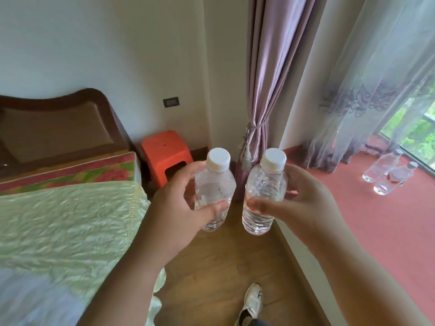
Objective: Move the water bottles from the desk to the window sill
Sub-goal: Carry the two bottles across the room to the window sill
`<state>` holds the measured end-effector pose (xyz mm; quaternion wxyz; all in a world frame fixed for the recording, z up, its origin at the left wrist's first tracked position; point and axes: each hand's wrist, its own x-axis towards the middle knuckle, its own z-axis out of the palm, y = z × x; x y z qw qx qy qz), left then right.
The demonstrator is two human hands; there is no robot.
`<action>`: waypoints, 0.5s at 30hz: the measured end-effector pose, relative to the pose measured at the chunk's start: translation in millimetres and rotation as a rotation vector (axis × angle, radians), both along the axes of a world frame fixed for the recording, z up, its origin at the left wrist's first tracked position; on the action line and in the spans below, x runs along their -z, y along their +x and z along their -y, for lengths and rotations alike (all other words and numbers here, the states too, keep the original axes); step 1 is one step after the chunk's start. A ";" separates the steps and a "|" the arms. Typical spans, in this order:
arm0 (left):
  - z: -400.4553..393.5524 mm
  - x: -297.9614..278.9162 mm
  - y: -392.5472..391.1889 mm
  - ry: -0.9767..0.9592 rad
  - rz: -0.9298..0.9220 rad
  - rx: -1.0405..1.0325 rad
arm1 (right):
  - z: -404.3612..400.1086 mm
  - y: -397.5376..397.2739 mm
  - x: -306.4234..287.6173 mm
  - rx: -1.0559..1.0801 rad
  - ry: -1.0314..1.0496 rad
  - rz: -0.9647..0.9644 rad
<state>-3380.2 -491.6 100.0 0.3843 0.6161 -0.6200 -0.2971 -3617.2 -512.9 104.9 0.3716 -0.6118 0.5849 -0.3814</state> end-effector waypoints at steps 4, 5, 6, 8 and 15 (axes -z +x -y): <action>52.0 -8.1 -10.6 -0.019 -0.011 -0.025 | 58.0 -8.0 -3.2 -0.030 -0.016 -0.016; 63.7 -9.8 -14.2 -0.024 -0.015 -0.030 | 72.3 -11.4 -5.3 -0.037 -0.019 -0.022; 74.6 -11.0 -17.8 -0.027 -0.024 -0.038 | 85.8 -14.9 -7.7 -0.043 -0.022 -0.027; 94.8 -12.4 -25.9 -0.031 -0.054 -0.046 | 111.0 -20.7 -12.0 -0.054 -0.027 -0.034; 165.6 -7.1 -54.1 0.010 -0.096 0.048 | 173.3 -47.8 -16.0 0.014 -0.014 -0.025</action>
